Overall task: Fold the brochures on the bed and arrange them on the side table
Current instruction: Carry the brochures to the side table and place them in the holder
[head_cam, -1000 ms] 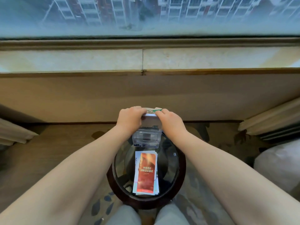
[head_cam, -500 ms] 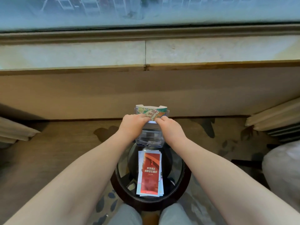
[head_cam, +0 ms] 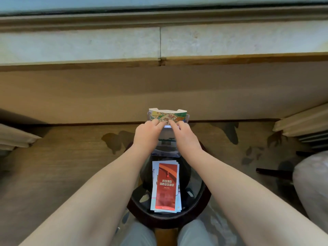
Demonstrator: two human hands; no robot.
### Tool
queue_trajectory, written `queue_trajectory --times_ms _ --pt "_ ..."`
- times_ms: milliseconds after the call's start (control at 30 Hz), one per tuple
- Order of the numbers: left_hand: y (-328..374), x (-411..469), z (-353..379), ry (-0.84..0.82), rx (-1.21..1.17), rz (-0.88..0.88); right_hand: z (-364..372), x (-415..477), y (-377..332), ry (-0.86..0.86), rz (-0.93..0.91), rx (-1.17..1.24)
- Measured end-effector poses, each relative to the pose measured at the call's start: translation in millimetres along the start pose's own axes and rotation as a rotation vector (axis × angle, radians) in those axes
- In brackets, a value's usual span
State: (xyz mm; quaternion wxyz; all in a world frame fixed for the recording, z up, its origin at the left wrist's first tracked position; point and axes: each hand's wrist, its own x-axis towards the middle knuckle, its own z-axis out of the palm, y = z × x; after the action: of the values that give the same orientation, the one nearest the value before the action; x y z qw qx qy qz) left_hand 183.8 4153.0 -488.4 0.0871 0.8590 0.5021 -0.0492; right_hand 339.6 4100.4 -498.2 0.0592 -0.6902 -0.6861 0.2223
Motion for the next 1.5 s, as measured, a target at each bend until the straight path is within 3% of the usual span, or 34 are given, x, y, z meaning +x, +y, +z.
queue_trajectory --times_ms 200,400,600,800,1100,1333,1500 --pt "8.8 -26.6 14.6 -0.008 0.017 -0.038 7.3 -21.6 -5.4 -0.016 -0.069 -0.209" --pt "5.8 -14.9 13.8 -0.076 0.016 -0.03 -11.2 -6.1 1.6 -0.078 -0.046 -0.094" --pt "-12.1 -2.4 11.1 -0.172 0.157 0.03 -25.5 17.3 15.1 -0.24 -0.076 -0.177" --pt "-11.4 -11.6 8.7 -0.192 0.101 -0.008 -24.5 14.9 14.9 -0.286 -0.042 -0.154" --pt "-3.3 -17.3 10.4 -0.187 0.154 -0.01 -9.6 3.6 8.8 -0.221 -0.055 -0.329" --pt "-4.9 -39.9 29.8 -0.182 0.105 0.021 13.6 -18.5 6.4 -0.121 -0.043 -0.274" --pt "-2.5 -73.9 77.7 -0.297 0.085 -0.014 61.4 -55.7 9.3 -0.229 0.048 -0.156"
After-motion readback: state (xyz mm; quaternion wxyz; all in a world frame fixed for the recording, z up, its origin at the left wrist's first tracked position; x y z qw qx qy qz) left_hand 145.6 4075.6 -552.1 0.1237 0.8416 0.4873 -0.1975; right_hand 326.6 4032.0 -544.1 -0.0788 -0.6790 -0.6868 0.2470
